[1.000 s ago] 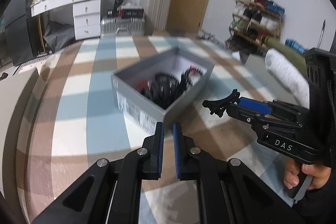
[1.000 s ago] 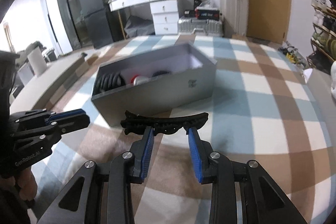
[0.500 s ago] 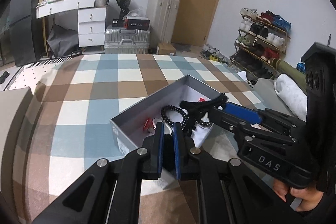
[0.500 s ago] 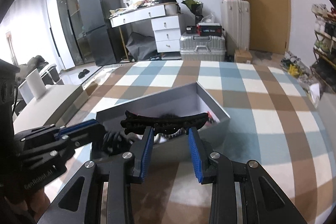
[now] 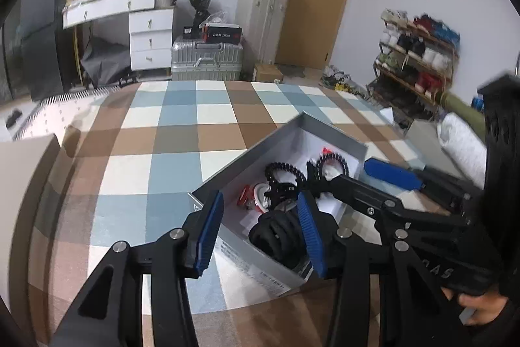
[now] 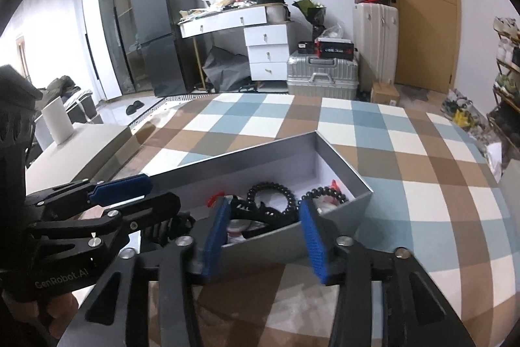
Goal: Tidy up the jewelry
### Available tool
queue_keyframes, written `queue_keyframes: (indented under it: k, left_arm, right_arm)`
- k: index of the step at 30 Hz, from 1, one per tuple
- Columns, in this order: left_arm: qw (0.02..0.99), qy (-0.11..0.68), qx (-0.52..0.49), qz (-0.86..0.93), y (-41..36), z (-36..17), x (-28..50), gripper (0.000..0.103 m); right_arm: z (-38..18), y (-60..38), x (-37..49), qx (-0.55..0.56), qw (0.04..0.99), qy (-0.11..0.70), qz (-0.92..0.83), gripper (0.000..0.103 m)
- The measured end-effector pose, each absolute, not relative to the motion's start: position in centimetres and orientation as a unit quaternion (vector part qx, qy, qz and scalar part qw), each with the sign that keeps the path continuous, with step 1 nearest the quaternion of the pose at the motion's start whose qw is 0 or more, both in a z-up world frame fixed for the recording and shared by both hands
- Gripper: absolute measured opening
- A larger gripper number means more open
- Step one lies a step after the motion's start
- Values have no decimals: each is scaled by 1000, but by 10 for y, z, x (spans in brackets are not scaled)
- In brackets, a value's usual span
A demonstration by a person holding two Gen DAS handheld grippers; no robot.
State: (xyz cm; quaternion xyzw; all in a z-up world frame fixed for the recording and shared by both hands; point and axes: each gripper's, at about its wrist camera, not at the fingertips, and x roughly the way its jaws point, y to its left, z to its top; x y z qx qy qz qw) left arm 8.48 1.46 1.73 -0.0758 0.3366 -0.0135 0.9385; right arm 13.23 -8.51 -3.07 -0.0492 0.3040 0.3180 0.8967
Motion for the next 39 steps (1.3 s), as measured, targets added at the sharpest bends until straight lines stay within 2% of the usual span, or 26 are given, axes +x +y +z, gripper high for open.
queue_keyframes:
  k: [8, 13, 14, 15, 17, 20, 25, 27, 28, 29, 39]
  left_arm:
    - [937, 340, -76, 10, 25, 18, 87, 44]
    - [936, 341, -89, 21, 34, 22, 78, 44]
    - [936, 339, -92, 16, 33, 23, 73, 46]
    - [937, 337, -93, 12, 31, 23, 68, 49]
    - [938, 334, -91, 9, 28, 23, 61, 72]
    - [942, 325, -84, 7, 21, 24, 52, 83]
    - [943, 324, -68, 20, 13, 22, 50, 85]
    - [946, 317, -64, 22, 11, 21, 50, 92]
    - [948, 311, -62, 23, 10, 21, 48, 100]
    - [950, 305, -61, 25, 10, 21, 47, 102]
    - [961, 265, -72, 27, 15, 17, 49, 102]
  right_arm:
    - [-42, -85, 133, -42, 881, 337, 329, 55]
    - [-34, -90, 119, -41, 884, 322, 337, 57]
    - [-31, -93, 116, -38, 884, 317, 340, 65]
    - [-28, -96, 113, -33, 886, 313, 342, 77]
    - [-24, -105, 106, -22, 890, 298, 345, 92]
    - [-20, -116, 101, -19, 897, 281, 340, 103]
    - [-21, -127, 100, -11, 901, 276, 334, 103]
    - [-21, -131, 100, -6, 901, 274, 335, 103]
    - [-21, -132, 100, -6, 902, 271, 335, 103]
    - [-20, -134, 99, -6, 904, 265, 335, 103]
    - [-23, -133, 94, -19, 911, 234, 339, 103]
